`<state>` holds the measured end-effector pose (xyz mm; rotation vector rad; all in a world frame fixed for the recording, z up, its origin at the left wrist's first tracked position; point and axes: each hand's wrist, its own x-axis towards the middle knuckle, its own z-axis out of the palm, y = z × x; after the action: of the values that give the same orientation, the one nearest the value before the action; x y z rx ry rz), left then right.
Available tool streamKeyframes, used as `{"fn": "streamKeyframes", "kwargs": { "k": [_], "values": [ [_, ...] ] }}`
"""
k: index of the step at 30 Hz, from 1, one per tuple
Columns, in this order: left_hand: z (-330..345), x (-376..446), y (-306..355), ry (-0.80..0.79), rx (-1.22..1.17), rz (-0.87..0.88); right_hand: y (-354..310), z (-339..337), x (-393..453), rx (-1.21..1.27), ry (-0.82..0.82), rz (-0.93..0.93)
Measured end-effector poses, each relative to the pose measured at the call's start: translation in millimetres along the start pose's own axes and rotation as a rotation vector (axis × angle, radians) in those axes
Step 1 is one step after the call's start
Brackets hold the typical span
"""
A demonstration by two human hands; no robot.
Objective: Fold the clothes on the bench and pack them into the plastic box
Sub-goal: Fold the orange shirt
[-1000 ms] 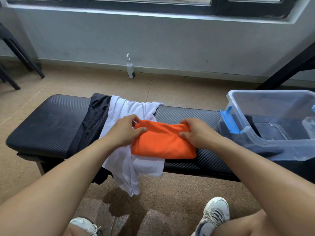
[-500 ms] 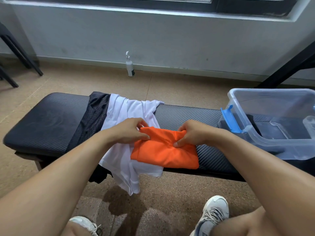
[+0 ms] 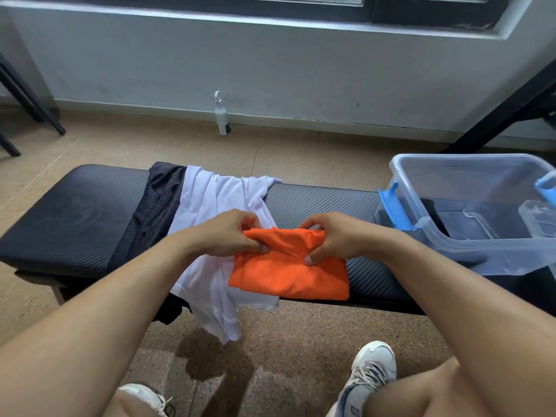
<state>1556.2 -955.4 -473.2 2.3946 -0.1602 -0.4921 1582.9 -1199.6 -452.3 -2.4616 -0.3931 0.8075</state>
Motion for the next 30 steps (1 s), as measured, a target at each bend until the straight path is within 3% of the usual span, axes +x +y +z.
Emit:
{"fn": "streamKeyframes", "kwargs": {
  "k": [9,12,14,17,18,23,26,30],
  "values": [
    [2.3,3.3,7.8,0.183,-0.390,0.087,-4.7,-2.6,-9.8,0.141,-0.117,0.113],
    [9.0,7.7,9.5,0.294,-0.361,0.056,-5.2,-2.1,-14.1,0.243,-0.145,0.109],
    [14.4,10.2,10.0,0.453,-0.310,0.067,-4.9,-1.3,-16.8,0.327,-0.133,0.080],
    [18.2,8.4,13.9,0.728,-0.166,0.184,-6.5,-0.4,-19.6,0.482,-0.019,0.035],
    [18.5,4.9,19.4,0.737,-0.142,0.234,-8.1,-0.8,-20.9,0.527,0.033,0.014],
    [30.2,-17.7,51.4,0.297,-0.238,0.354,-16.5,-7.7,-30.2,0.542,0.060,-0.158],
    [35.0,-16.8,46.8,0.236,-0.306,0.308,-19.4,-9.2,-34.2,0.453,0.141,-0.234],
    [33.3,-16.9,46.3,0.252,-0.328,0.207,-23.8,-11.4,-36.9,0.238,0.464,-0.310]
  ]
}}
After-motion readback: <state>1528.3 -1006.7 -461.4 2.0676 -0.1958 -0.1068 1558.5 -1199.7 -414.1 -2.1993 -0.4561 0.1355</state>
